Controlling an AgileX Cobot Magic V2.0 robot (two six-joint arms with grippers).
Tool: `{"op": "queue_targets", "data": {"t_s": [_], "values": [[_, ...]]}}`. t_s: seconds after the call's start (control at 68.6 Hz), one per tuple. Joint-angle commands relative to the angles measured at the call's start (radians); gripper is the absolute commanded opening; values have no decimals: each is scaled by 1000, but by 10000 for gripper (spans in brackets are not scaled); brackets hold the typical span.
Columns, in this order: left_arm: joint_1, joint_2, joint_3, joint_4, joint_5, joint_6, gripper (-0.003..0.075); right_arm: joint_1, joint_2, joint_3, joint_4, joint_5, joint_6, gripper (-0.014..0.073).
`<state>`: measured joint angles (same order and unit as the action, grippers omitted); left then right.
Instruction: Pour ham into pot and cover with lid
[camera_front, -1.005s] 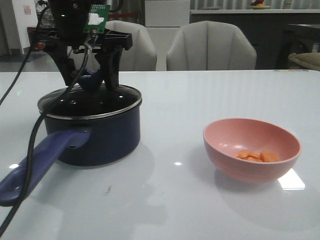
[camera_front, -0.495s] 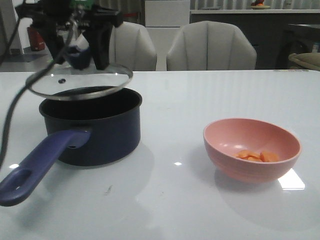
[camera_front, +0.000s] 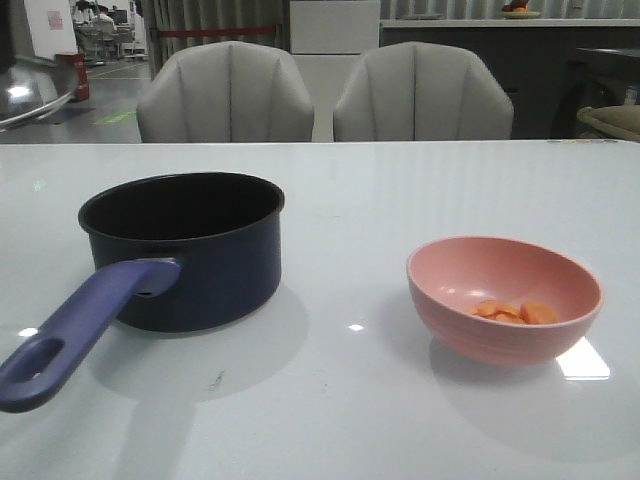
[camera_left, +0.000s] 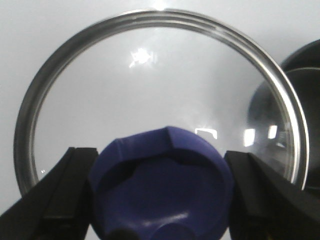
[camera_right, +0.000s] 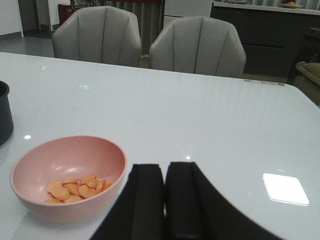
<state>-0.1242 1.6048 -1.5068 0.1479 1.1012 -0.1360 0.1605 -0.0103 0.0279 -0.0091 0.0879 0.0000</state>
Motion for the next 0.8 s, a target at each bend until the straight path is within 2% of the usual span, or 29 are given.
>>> {"op": "queue_targets", "data": {"t_s": [0.0, 0.189, 0.452, 0.787], "values": [[73, -52, 30, -2, -80, 3, 245, -8, -19, -6, -8, -88, 0, 157], [156, -40, 180, -157, -174, 144, 245, -8, -19, -6, -8, -88, 0, 157], [168, 56, 277, -159, -280, 152, 250, -8, -19, -6, -8, -88, 0, 157], [168, 162, 277, -159, -293, 176, 270, -8, -19, -6, -8, -88, 0, 157]]}}
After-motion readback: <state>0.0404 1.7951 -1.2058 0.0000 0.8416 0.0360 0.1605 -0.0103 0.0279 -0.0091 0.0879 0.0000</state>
